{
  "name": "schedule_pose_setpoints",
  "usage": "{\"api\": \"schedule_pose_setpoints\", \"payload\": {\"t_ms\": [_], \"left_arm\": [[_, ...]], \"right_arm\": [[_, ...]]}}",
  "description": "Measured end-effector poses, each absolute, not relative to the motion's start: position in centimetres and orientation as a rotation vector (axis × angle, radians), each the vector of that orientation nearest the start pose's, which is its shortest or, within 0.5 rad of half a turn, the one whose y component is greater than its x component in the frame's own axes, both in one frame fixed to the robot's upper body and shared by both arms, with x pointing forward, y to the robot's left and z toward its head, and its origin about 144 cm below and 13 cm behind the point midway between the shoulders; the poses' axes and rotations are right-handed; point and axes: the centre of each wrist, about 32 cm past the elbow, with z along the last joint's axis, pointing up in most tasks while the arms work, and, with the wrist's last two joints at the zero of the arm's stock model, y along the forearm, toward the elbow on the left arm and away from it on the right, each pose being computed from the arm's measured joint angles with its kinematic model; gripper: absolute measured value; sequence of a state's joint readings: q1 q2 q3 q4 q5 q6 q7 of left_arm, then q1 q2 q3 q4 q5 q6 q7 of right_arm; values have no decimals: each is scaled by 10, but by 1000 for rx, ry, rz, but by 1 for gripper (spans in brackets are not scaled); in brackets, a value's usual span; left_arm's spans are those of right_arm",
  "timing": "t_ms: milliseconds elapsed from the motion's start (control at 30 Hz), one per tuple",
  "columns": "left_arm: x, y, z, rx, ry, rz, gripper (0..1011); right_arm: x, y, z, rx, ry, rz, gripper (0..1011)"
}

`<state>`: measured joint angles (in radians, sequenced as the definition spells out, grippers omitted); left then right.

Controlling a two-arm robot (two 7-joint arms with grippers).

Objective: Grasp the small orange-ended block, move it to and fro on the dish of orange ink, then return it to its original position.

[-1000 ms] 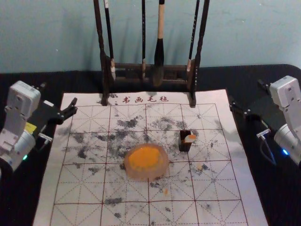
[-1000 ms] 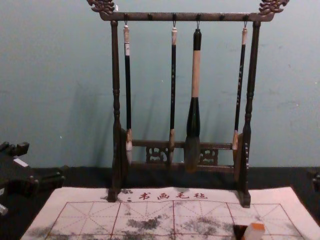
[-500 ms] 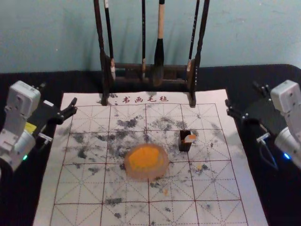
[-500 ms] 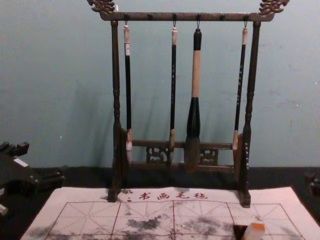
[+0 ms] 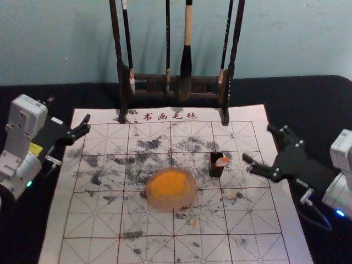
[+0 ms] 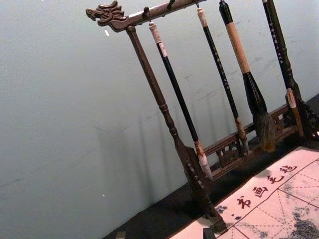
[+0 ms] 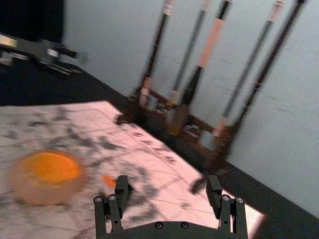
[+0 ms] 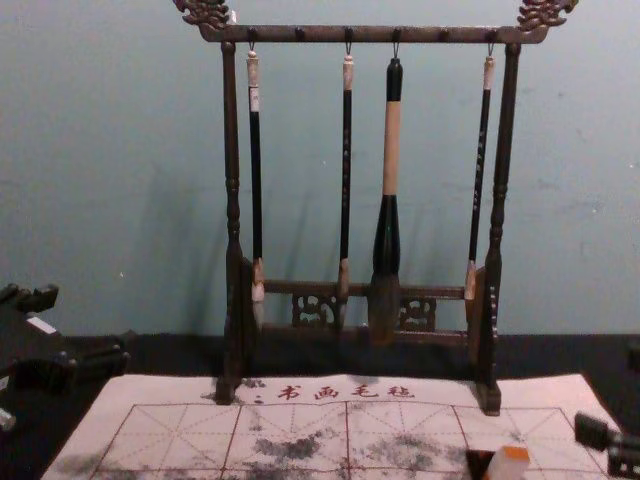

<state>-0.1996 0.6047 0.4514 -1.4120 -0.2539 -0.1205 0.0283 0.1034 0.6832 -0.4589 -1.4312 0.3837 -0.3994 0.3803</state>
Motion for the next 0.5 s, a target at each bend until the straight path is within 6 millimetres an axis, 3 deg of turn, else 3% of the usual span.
{"api": "schedule_pose_setpoints", "payload": {"t_ms": [300,500], "left_arm": [[489,310,1140,304,-285,1248,1001],[489,310,1140,304,-285,1248,1001]], "right_arm": [[461,-334,1117,-131,-258,-628,1003],[482,-337,1117,-176,-279,-562,1003]]}}
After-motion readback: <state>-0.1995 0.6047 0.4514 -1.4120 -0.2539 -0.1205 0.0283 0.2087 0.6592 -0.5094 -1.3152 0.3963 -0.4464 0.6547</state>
